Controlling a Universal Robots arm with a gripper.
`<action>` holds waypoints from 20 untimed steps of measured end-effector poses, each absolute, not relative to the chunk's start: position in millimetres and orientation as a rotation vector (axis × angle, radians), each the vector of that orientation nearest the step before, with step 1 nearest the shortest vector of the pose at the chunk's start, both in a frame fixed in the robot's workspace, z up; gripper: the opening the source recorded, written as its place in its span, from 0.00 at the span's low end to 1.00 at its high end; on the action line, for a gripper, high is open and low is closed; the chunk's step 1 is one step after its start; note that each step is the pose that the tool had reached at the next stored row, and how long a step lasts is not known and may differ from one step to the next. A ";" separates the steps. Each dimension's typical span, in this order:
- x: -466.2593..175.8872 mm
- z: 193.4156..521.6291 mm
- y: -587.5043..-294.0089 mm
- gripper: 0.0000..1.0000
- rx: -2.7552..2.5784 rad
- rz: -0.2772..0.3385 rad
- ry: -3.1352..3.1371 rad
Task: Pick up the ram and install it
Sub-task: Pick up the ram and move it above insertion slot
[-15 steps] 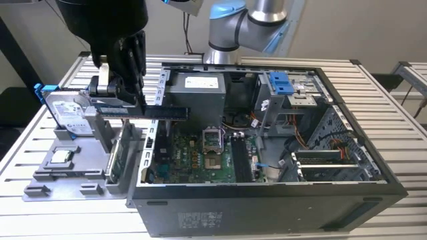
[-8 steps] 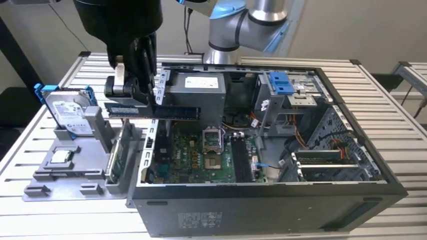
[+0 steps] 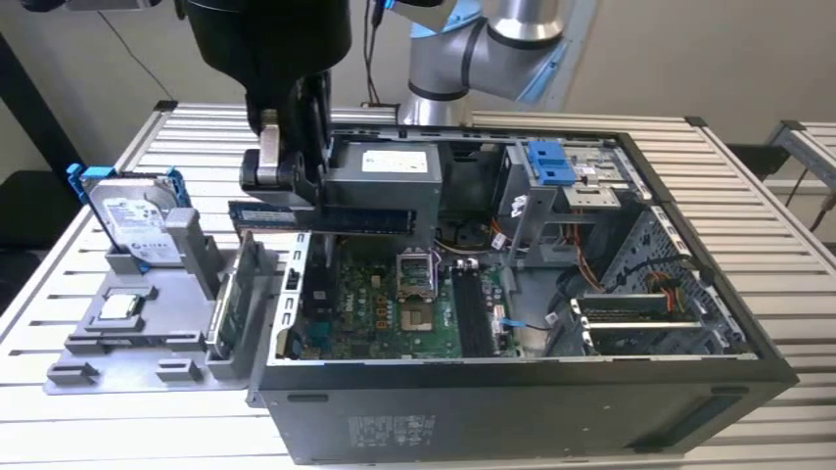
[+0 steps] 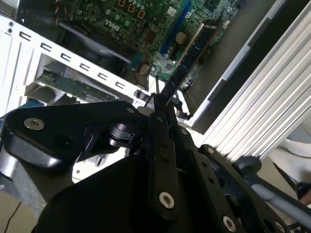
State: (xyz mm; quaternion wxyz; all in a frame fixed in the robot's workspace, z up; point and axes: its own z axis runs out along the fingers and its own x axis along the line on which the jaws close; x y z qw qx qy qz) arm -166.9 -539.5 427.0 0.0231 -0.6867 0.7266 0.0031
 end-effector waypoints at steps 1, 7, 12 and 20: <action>-165.4 427.0 -539.5 0.14 -2.126 0.010 2.249; -157.9 427.0 -539.5 0.14 -2.126 0.010 2.249; -149.2 427.0 -539.5 0.14 -2.126 0.010 2.249; -131.6 427.0 -539.5 0.14 -2.126 0.010 2.250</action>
